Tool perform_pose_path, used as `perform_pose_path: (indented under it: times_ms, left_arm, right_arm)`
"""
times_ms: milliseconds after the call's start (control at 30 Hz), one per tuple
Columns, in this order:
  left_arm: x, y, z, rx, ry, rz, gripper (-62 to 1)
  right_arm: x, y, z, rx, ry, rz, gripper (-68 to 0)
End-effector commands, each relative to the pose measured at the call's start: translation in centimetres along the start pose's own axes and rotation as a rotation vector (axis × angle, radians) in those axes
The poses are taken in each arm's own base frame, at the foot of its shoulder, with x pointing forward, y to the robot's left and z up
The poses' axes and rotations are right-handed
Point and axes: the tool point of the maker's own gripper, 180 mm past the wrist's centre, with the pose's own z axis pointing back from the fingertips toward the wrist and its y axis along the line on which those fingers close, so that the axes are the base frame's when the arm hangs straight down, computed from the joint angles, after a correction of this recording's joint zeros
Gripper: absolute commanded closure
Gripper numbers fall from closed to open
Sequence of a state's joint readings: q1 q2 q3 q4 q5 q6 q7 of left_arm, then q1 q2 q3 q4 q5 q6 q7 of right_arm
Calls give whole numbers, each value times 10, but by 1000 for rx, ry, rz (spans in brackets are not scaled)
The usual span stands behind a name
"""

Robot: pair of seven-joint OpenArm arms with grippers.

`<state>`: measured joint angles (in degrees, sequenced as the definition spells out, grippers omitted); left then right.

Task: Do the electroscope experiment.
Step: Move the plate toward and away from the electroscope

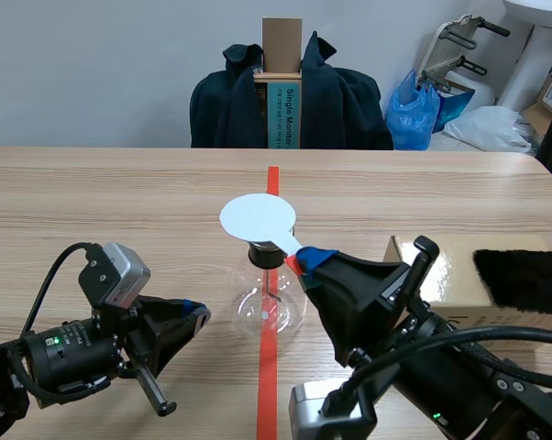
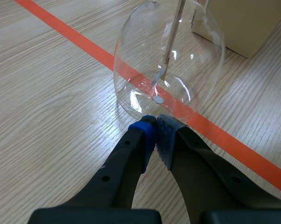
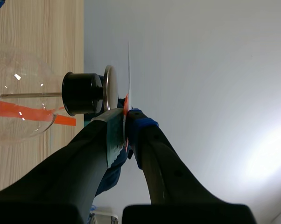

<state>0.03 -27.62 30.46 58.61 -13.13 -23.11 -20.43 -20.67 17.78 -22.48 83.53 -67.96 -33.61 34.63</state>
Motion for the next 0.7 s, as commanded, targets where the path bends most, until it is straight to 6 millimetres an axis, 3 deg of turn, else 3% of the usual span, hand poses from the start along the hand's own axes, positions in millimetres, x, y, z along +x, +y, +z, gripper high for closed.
perform_pose_path:
  times_ms: [0, 667]
  left_arm:
    - [14, -1, -3, -2, -47, 0, -24]
    - [14, -1, -3, -2, -48, 0, -24]
  right_arm:
    - [-10, -12, -3, -36, 22, 26, -9]
    - [-81, -13, 14, -40, 438, 17, -9]
